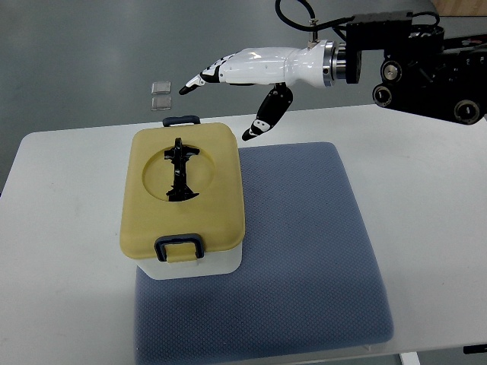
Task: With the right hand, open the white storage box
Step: 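Reach the right hand over the yellow lid toward its black handle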
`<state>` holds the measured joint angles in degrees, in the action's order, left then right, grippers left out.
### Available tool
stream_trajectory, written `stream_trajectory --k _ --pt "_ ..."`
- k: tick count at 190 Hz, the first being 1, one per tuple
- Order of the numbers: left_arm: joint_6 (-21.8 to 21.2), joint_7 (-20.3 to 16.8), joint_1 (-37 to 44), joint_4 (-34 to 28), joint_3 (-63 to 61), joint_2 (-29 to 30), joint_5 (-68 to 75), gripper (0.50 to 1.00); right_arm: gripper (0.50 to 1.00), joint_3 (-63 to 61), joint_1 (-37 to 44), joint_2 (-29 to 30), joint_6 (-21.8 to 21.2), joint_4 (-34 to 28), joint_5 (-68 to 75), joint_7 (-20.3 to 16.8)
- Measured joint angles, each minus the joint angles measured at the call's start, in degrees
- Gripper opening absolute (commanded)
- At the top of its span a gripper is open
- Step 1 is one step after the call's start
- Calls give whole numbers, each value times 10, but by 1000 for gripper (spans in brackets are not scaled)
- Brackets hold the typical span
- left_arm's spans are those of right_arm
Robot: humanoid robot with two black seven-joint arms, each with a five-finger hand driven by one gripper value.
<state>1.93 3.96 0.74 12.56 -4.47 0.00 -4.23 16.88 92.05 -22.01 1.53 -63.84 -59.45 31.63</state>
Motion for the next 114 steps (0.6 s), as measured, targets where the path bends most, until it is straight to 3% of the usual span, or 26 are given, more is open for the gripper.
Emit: stream_trajectory --k 114 --pt "0 0 1 -2 1 0 0 1000 926 -32 -67 102 38 79 -1 -5"
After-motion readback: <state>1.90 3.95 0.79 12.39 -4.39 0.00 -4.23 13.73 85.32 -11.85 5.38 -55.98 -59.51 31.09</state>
